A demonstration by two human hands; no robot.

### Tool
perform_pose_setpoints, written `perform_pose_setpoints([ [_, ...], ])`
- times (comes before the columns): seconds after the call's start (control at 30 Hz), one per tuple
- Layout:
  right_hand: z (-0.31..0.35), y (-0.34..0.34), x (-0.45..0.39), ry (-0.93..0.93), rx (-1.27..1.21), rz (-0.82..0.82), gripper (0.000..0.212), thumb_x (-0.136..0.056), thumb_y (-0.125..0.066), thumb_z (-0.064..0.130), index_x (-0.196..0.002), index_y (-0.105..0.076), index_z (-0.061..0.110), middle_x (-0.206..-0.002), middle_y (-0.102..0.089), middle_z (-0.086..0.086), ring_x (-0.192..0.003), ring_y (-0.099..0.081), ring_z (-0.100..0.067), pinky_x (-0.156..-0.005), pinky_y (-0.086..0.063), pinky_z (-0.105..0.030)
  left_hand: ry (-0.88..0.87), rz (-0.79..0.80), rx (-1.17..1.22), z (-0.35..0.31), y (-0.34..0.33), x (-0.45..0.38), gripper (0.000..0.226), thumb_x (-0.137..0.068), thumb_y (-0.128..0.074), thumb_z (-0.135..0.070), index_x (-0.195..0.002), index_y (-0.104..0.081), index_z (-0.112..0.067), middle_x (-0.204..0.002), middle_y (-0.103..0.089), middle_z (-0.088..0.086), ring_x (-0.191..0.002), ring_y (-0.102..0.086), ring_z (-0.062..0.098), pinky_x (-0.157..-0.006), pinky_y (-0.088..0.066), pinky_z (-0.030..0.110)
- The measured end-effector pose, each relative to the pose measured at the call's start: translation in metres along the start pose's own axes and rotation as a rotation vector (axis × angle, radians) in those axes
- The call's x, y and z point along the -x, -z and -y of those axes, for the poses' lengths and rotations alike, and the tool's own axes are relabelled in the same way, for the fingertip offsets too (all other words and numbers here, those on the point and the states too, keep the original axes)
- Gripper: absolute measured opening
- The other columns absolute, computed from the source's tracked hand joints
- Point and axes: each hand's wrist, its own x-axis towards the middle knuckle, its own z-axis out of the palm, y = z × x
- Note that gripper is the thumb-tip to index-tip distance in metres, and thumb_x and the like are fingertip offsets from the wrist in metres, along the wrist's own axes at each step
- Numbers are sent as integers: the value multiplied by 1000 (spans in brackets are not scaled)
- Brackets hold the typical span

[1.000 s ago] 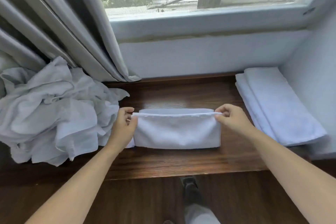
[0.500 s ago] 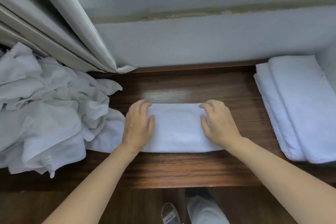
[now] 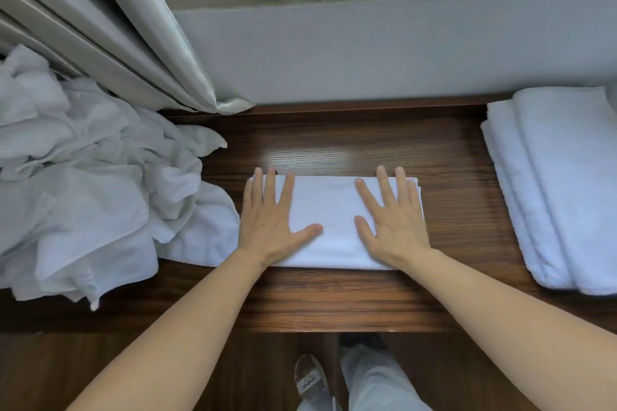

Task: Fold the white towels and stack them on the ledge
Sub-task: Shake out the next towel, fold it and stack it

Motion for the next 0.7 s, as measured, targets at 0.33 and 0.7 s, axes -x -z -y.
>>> perform_pose_setpoints([
  [0.33, -29, 53, -22, -26, 60, 61, 58, -97, -28, 47, -136, -56, 14, -121, -59, -14, -112, -54, -36, -100, -39, -50, -103, 95, -167, 20, 57, -22, 54, -103, -44, -40, -148, -39, -11, -148, -45, 16, -140, -37, 36, -117, -28, 52],
  [0.7, -55, 119, -74, -40, -257, 596, 6, -81, -62, 18, -80, -60, 12, -80, -59, -4, -74, -56, -23, -58, -37, -30, -23, 485, -41, 28, 115, -72, 20, -84, -68, -30, -101, -62, -21, -106, -62, 1, -96, -57, 22, -74, -44, 32],
])
